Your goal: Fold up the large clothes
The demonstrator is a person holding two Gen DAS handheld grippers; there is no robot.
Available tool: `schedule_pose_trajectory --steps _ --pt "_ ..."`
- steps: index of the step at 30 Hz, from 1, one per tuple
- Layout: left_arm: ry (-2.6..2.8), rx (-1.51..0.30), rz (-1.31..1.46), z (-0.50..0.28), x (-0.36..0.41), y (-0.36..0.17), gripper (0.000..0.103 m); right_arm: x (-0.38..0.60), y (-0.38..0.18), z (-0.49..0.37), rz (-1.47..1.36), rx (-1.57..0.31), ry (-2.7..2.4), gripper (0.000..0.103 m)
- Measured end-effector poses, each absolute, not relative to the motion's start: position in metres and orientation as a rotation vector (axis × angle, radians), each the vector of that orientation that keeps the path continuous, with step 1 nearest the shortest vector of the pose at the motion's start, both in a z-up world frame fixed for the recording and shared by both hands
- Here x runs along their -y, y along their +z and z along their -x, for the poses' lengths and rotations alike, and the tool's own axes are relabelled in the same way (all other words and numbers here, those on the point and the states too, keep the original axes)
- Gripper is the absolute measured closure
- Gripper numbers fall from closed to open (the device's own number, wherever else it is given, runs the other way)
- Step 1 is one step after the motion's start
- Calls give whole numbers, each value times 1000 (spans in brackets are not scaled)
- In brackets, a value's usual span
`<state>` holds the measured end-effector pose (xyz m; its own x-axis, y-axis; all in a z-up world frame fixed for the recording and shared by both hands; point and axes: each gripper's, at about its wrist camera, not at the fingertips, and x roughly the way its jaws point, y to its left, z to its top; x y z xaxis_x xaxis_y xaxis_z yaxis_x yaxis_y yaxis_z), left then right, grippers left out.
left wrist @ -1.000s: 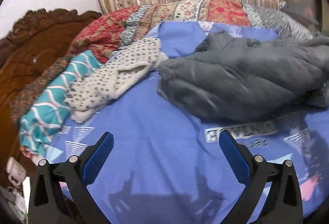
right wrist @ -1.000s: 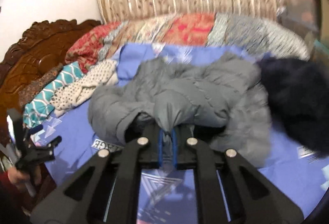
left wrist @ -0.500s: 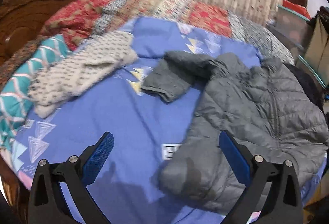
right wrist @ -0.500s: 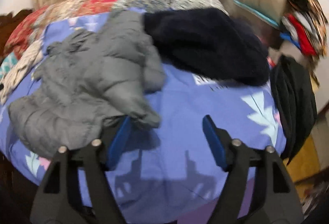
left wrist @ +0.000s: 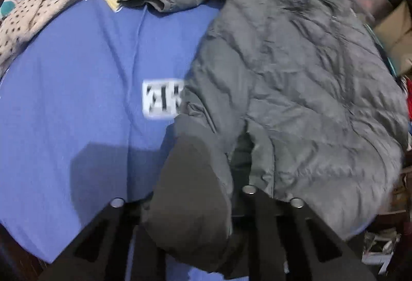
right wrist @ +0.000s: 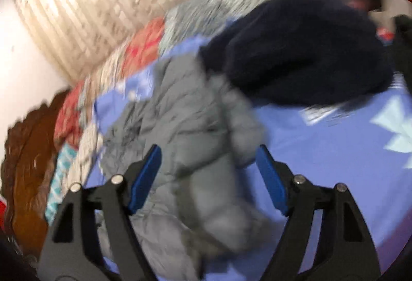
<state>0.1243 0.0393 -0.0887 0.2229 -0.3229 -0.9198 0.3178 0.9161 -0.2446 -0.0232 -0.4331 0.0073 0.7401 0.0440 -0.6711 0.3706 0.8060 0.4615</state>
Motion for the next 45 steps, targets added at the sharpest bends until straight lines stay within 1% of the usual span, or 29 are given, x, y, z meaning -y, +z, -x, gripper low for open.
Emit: schedule_pose_trajectory --steps 1,2,3,4,6,7,8,9,10,11,12,14,16,18,19,20,23,24,27,30,32,34,35,36,39,41,45 --pt "-445 -1273 -9 -115 -43 -87 66 425 0 14 -604 -766 -178 50" --pt "-448 -1276 -25 -103 -48 -83 68 412 -13 3 -597 -833 -122 70" --pt "-455 -1283 -41 -82 -60 -76 68 394 -25 1 -581 -892 -51 75" --pt "-456 -1290 -52 -68 -69 -69 68 379 -32 5 -537 -942 -22 77" --pt "-448 -1318 -84 -37 -94 -58 68 349 -50 33 -404 -1085 14 77" --pt "-454 -1353 -93 -19 -111 -52 67 345 -56 49 -391 -1127 31 77" --pt "-458 -1387 -91 -6 -126 -46 62 343 -59 65 -394 -1167 56 77" --pt "-465 -1414 -85 4 -138 -39 58 348 -57 86 -409 -1188 88 76" --pt "-470 -1425 -86 11 -151 -27 56 354 -51 95 -405 -1177 77 63" --pt "-464 -1407 -101 11 -157 -14 51 364 -42 103 -396 -1152 43 44" --pt "-452 -1363 -138 5 -158 1 48 381 -26 106 -392 -1102 2 40" --pt "-447 -1270 -230 -18 -142 23 47 408 -3 100 -386 -1025 -51 40" --pt "-451 -1153 -340 -41 -116 49 45 436 27 78 -374 -915 -134 40" --pt "-469 -1073 -396 -64 -87 64 45 449 46 56 -354 -848 -141 39" --pt "-486 -1043 -418 -77 -72 71 45 450 53 40 -329 -828 -131 36" --pt "-504 -1036 -462 -86 -56 71 45 452 56 30 -306 -824 -123 30" --pt "-515 -1041 -647 -85 -32 59 45 434 56 -20 -203 -839 -23 23" --pt "-517 -1054 -684 -80 -34 56 45 428 51 -35 -170 -856 2 22" --pt "-464 -1167 -714 -64 -72 40 45 417 18 -72 -72 -934 44 22" --pt "-302 -1324 -726 -27 -142 28 45 410 -29 -84 12 -1030 0 22" --pt "-183 -1398 -743 -7 -183 25 45 417 -50 -89 22 -1070 -23 22" --pt "15 -1468 -682 2 -234 31 45 428 -65 -91 -29 -1099 -37 21" --pt "73 -1468 -665 -2 -242 36 45 432 -66 -88 -67 -1090 -31 21" --pt "116 -1426 -636 -11 -243 49 45 434 -63 -87 -95 -1074 -22 21" --pt "24 -1238 -624 -48 -200 79 45 439 -51 -85 -148 -1043 15 21" --pt "-115 -1109 -603 -88 -144 91 45 438 -43 -87 -170 -1039 51 21" --pt "-362 -1003 -570 -156 -43 79 45 434 -36 -93 -180 -1048 109 20"
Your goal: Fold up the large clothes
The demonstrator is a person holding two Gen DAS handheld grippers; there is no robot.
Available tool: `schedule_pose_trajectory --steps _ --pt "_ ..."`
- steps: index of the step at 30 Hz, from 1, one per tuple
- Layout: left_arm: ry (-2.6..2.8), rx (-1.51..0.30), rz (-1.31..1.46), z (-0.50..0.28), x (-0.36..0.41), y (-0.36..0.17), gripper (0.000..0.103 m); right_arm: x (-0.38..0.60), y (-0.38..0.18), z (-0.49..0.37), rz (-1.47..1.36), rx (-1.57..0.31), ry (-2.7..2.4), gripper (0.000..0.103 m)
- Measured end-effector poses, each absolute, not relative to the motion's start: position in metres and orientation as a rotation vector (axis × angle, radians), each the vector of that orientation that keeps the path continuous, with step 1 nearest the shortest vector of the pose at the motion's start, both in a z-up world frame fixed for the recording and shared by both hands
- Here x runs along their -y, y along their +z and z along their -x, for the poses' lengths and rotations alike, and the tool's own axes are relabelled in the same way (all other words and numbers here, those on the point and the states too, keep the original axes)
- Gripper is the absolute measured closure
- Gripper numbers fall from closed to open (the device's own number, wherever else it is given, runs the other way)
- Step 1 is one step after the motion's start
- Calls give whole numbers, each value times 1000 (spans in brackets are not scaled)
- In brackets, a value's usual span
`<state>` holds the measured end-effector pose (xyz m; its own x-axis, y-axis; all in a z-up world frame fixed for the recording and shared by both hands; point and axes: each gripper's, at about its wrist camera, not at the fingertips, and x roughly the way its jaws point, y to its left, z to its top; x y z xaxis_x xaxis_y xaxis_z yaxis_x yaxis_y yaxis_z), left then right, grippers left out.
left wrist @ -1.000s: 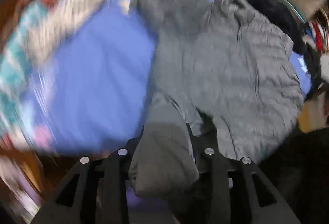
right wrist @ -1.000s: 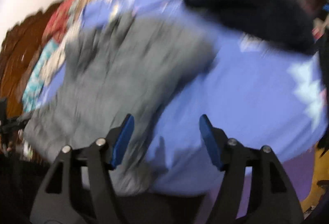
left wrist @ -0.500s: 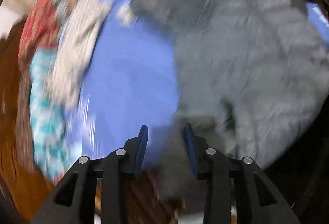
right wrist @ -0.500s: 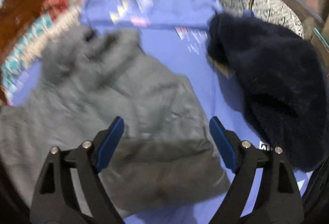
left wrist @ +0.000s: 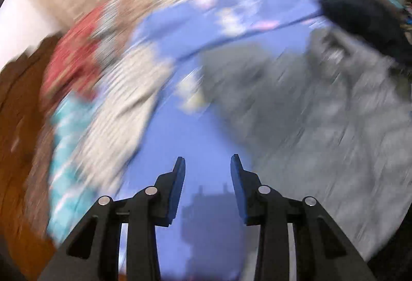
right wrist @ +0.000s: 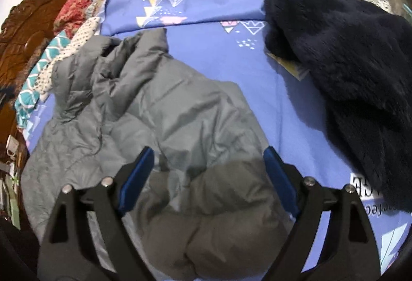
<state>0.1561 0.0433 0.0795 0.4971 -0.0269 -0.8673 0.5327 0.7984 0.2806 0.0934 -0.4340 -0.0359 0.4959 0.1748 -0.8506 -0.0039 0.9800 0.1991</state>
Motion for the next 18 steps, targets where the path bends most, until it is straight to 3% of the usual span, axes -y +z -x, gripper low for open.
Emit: schedule_pose_trajectory --steps 3,7,8,9,10,11,12,14,18 --pt "-549 -1029 -551 -201 28 46 45 431 -39 -101 -159 -1083 117 20" --pt "-632 -1136 -543 -232 73 -4 45 435 -56 -113 -193 -1129 134 20" --pt "-634 -1142 -565 -232 78 -13 45 438 -61 -116 -233 -1140 147 23" --pt "-619 -1141 -604 -231 84 -24 45 438 -63 -117 -252 -1144 154 37" --pt "-599 -1139 -617 -233 86 -29 45 436 -63 -117 -261 -1140 168 61" --pt "-581 -1134 -617 -233 83 -33 52 432 -58 -116 -253 -1122 179 78" --pt "-565 -1129 -600 -230 79 -34 64 427 -51 -114 -235 -1102 180 84" --pt "-571 -1136 -538 -235 72 -27 71 415 -30 -108 -183 -1046 174 93" --pt "-580 -1062 -399 -227 40 13 75 396 40 -83 -115 -849 167 96"
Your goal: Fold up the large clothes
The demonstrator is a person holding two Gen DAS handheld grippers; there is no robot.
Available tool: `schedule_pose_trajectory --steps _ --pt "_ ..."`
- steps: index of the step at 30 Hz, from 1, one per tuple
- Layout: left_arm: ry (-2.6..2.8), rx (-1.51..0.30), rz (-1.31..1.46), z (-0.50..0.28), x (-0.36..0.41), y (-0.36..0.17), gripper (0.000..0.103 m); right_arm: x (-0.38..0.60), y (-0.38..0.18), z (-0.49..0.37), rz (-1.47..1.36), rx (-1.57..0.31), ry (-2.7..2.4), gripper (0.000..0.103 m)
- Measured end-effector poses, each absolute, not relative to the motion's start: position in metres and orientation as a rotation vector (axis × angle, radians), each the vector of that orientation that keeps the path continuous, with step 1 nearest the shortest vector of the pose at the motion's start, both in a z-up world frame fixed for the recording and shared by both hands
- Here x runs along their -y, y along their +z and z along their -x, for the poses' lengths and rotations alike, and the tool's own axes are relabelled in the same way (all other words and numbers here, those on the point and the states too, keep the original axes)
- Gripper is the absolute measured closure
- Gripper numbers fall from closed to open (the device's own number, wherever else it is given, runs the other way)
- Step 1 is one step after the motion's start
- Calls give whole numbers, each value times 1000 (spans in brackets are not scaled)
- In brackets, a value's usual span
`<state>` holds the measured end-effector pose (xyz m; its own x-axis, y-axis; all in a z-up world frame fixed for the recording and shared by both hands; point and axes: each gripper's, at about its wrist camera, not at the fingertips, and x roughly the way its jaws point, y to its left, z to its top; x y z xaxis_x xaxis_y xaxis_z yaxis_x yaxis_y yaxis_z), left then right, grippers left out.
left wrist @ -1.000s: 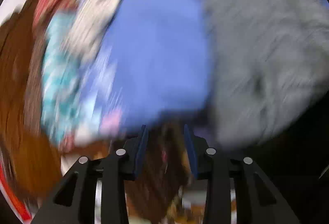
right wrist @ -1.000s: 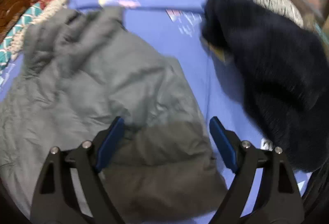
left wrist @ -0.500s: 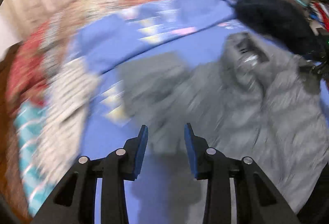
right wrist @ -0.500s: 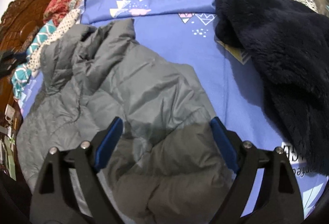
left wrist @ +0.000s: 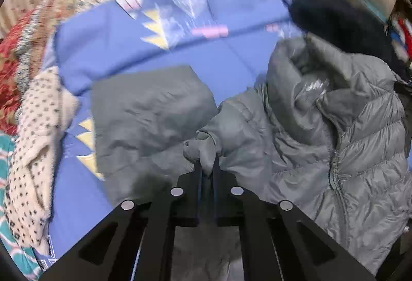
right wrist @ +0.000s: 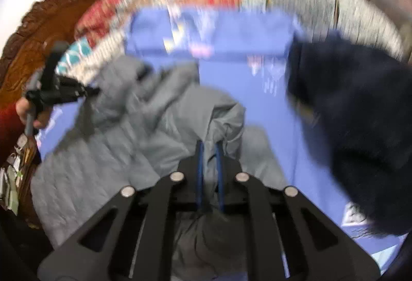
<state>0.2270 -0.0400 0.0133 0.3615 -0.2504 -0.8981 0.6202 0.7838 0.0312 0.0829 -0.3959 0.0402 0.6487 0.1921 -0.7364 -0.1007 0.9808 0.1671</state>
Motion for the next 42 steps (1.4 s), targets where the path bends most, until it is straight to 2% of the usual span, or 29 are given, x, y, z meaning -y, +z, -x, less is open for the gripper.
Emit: schedule_pose_trajectory --steps 3,7,16,21,25,31,42 --pt "-562 -1028 -343 -227 24 41 76 392 92 -66 -91 -716 119 99" --pt "-512 -908 -281 -224 -3 104 76 382 158 -60 -36 -606 70 100" --pt "-445 -603 -24 -194 -87 260 76 367 266 -15 3 -348 -2 100" --pt "-348 -503 -17 -199 -85 353 76 355 355 -48 49 -279 -60 100" --pt "-325 -307 65 -156 -98 431 76 334 427 -16 72 -102 -73 101" --pt "-293 -77 135 -65 -124 486 76 310 486 60 114 76 -84 101" --pt "-232 117 142 34 -136 536 76 286 552 153 144 194 -99 100"
